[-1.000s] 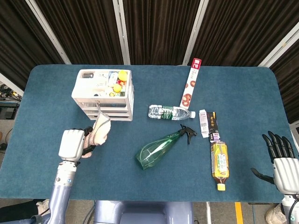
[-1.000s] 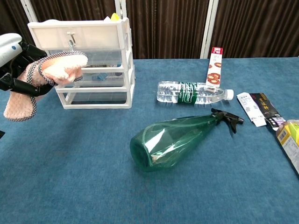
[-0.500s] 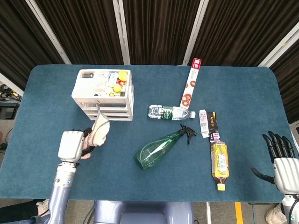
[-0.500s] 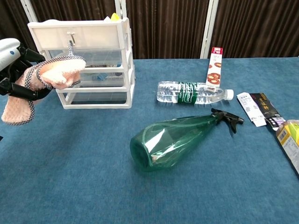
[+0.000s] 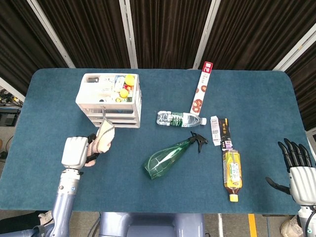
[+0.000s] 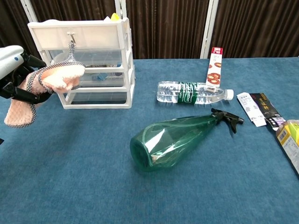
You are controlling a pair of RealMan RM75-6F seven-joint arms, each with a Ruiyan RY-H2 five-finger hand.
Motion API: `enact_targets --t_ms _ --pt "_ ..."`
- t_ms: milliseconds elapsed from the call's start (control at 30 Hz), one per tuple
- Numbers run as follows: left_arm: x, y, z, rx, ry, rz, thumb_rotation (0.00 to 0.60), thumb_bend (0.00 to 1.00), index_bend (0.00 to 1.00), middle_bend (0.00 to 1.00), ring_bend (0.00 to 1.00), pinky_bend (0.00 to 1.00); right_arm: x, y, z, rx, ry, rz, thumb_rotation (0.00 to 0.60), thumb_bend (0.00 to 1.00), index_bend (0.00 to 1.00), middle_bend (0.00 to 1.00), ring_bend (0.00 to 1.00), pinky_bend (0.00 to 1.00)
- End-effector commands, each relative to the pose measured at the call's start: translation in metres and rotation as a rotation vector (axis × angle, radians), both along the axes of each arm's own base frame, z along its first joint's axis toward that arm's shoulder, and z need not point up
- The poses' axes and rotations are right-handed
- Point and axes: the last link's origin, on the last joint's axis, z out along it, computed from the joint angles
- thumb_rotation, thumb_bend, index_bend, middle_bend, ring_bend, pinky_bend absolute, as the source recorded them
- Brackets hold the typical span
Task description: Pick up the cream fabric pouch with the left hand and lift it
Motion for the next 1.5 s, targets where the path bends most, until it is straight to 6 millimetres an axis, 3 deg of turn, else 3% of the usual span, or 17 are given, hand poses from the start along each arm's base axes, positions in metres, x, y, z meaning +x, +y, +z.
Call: enact_targets --t_ms 33,900,1067,1200,1267,1333,1400,1500 --pt "-0.003 0.0 -0.001 -0.004 -0.003 0.011 0.6 0.64 0.91 0.75 0.71 0.67 0.0 0.0 0.0 -0.001 0.0 0.001 0.6 0.0 0.0 0.0 0.0 0.0" --pt "-0.014 0.002 0.0 0.028 -0.072 0.026 0.6 0.62 0.83 0.69 0.66 0.65 0.0 0.0 0.0 -0.006 0.0 -0.001 0.6 0.0 0.0 0.0 0.0 0.0" --pt "-0.022 0.002 0.0 0.021 -0.115 0.076 0.6 0.51 0.77 0.63 0.6 0.64 0.0 0.0 0.0 -0.007 0.002 0.0 0.6 0.0 0.0 0.0 0.0 0.0" --pt "-0.03 0.003 -0.001 0.016 -0.171 0.131 0.6 0.34 0.64 0.47 0.48 0.61 0.0 0.0 0.0 -0.007 0.002 -0.001 0.6 0.0 0.0 0.0 0.0 0.0" --pt "-0.033 0.004 -0.001 0.014 -0.198 0.149 0.6 0.25 0.5 0.34 0.34 0.52 0.0 0.0 0.0 -0.008 0.003 -0.001 0.6 0.0 0.0 0.0 0.0 0.0" --pt "-0.035 0.003 -0.004 -0.011 -0.243 0.177 0.6 0.14 0.3 0.14 0.12 0.34 0.0 0.0 0.0 -0.008 0.003 0.0 0.6 0.0 0.0 0.0 0.0 0.0" --pt "-0.036 0.004 -0.005 -0.042 -0.286 0.204 0.6 0.1 0.18 0.03 0.02 0.26 0.0 0.0 0.0 -0.009 0.003 0.0 0.6 0.0 0.0 0.0 0.0 0.0" --pt "-0.037 0.005 -0.006 -0.065 -0.349 0.235 0.6 0.09 0.13 0.0 0.0 0.22 0.0 0.0 0.001 -0.01 0.002 0.0 0.6 0.0 0.0 0.0 0.0 0.0"
